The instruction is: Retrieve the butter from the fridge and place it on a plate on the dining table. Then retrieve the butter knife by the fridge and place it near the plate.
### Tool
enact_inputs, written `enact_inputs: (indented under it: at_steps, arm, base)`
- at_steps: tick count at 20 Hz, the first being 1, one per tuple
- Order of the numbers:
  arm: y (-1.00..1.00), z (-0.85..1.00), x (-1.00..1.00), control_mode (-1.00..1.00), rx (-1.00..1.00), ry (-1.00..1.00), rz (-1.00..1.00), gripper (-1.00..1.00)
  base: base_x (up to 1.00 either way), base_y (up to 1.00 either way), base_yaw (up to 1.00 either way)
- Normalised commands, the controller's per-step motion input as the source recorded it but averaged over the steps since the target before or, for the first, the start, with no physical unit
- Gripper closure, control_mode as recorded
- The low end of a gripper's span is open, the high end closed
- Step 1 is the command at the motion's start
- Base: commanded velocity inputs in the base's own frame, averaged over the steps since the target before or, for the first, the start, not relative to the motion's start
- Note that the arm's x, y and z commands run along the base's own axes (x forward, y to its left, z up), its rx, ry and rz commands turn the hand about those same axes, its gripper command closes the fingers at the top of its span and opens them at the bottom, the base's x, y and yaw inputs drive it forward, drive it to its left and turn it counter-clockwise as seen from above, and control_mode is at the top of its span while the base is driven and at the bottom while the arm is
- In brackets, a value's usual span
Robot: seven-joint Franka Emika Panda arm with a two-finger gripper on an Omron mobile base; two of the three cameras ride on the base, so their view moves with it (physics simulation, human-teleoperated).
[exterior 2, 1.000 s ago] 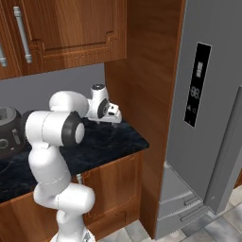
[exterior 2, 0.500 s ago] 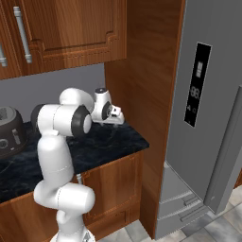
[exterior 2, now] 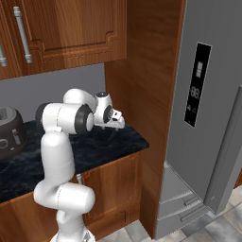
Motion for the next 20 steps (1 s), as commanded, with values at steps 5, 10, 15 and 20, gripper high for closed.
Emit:
enact_inputs:
  at_steps: [5, 10, 15, 20]
  arm:
    - [-0.08, -0.39, 0.04, -1.00, 0.00, 0.04, 0.00, -1.00]
    - [-0.03, -0.20, 0.09, -1.00, 0.00, 0.02, 0.00, -1.00]
    - [0.00, -0.08, 0.06, -1.00, 0.00, 0.00, 0.00, 1.00]
    - [0.00, -0.15, 0.04, -1.00, 0.00, 0.00, 0.00, 1.00]
  base:
    - [0.00, 0.00, 0.00]
    - [0.00, 0.00, 0.00]
    - [0.00, 0.00, 0.00]
    - [0.00, 0.00, 0.00]
